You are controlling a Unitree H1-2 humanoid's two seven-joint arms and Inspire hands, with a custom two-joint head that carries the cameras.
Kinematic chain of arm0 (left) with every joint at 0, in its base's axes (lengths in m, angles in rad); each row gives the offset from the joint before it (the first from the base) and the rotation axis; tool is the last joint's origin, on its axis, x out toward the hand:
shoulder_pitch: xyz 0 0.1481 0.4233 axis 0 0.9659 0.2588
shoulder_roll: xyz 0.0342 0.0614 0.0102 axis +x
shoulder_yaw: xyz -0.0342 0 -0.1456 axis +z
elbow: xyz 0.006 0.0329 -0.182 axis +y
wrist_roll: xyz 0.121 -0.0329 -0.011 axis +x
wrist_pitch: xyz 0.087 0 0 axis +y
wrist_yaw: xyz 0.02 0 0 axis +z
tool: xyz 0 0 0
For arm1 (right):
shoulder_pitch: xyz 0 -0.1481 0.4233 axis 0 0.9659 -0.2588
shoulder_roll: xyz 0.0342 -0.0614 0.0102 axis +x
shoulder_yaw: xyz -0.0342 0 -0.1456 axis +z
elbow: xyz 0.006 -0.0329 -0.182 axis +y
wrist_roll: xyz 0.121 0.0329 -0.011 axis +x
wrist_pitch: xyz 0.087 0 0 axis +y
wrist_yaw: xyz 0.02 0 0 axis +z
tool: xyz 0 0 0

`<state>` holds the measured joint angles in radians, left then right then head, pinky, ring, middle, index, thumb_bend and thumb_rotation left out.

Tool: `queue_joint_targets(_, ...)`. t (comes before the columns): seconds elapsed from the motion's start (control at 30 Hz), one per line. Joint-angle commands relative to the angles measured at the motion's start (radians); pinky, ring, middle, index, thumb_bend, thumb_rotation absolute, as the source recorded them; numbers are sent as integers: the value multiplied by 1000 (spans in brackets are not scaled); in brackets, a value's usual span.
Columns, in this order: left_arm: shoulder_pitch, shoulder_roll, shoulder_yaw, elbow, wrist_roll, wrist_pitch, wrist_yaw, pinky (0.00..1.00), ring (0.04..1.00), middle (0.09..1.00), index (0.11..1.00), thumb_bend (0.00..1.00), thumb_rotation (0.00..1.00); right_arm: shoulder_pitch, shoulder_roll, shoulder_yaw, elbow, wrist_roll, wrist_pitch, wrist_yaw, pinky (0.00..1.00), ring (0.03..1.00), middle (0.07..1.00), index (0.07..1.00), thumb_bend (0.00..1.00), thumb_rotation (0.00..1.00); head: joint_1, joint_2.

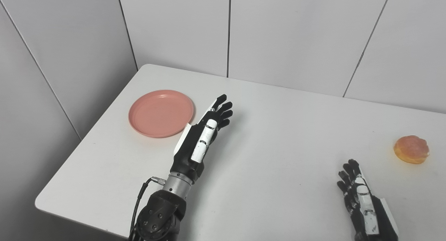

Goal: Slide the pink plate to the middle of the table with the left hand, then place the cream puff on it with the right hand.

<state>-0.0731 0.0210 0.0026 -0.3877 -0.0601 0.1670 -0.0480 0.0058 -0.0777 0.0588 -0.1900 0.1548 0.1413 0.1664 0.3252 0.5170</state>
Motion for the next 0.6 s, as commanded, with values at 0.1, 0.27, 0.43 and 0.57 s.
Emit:
queue_joint_targets(0.1, -77, 12, 45, -33, -11, -7, 22, 940, 923, 924, 924, 474, 1000, -21, -1, -5, -27, 12, -4, 5, 1000, 1000, 1000, 1000, 182, 1000, 5, -1)
queue_joint_targets(0.27, -128, 41, 103, 30, -23, -49, 31, 943, 927, 926, 922, 491, 1000, -20, -3, -6, -25, 16, -7, 8, 1000, 1000, 1000, 1000, 177, 1000, 11, -1)
queue_joint_targets(0.43, -177, 72, 150, 78, -35, -80, 42, 935, 918, 927, 925, 474, 1000, -22, -1, -8, -24, 29, 0, 8, 1000, 1000, 1000, 1000, 169, 1000, 13, -4)
queue_joint_targets(0.57, -203, 100, 178, 102, -50, -91, 44, 956, 924, 934, 921, 462, 1000, -21, -5, -7, -24, 27, 1, 7, 1000, 1000, 1000, 1000, 163, 1000, 17, -8)
